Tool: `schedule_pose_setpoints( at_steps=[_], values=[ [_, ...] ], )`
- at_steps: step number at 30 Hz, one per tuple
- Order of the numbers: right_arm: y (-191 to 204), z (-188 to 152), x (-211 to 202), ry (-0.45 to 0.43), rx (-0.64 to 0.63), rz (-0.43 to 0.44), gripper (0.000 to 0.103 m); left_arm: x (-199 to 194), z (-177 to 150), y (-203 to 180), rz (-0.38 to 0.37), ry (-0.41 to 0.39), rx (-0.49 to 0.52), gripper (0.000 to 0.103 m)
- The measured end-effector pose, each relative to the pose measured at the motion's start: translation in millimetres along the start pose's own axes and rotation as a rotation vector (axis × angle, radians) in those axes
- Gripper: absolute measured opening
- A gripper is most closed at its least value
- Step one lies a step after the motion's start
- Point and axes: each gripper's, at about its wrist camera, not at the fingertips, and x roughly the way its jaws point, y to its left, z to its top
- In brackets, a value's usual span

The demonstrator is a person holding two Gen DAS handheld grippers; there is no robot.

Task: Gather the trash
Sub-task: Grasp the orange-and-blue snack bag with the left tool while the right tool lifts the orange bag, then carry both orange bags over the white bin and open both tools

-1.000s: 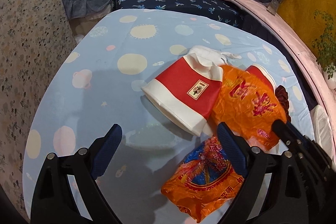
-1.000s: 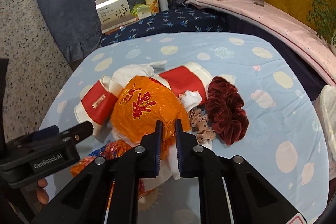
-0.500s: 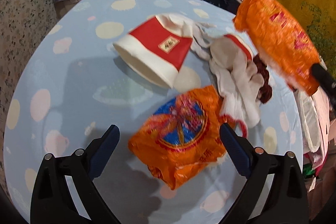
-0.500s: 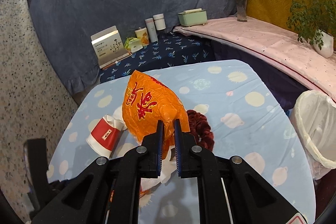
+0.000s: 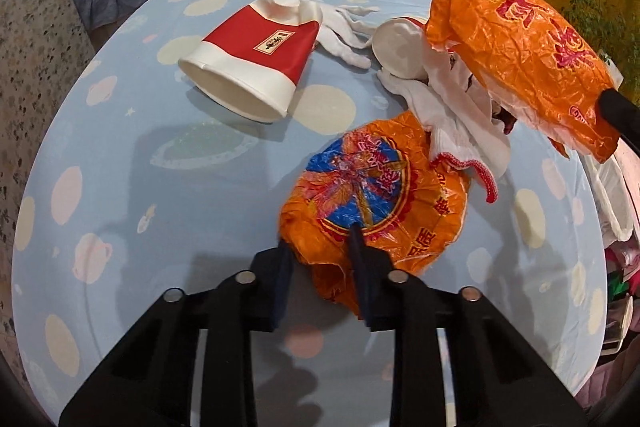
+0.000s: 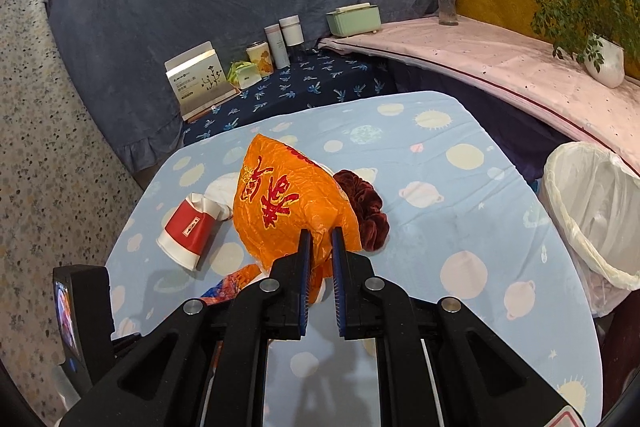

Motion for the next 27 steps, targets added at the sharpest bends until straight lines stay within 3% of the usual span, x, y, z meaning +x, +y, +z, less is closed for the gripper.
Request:
schedule_pose_setpoints(
  at_steps=[1, 4, 17, 27],
  values=[
    [-1, 0, -1, -0.003, 0.002, 0.000, 0.010, -2, 0, 0, -0.004, -0.004, 0.000, 0.013],
    [-3, 2, -8, -0.018, 0.006, 0.005, 0.010, -11, 1, -3, -0.015, -0.018, 0.005, 0.011],
    [-23, 20, -55, -0.124, 0.051, 0.023, 0.010, -82, 24, -37, -0.053, -0.157, 0.049, 0.008],
    [-52, 27, -90, -0.202, 0.097, 0.014, 0.010, -134, 47, -85, -0.119, -0.266, 0.121, 0.006]
  ],
)
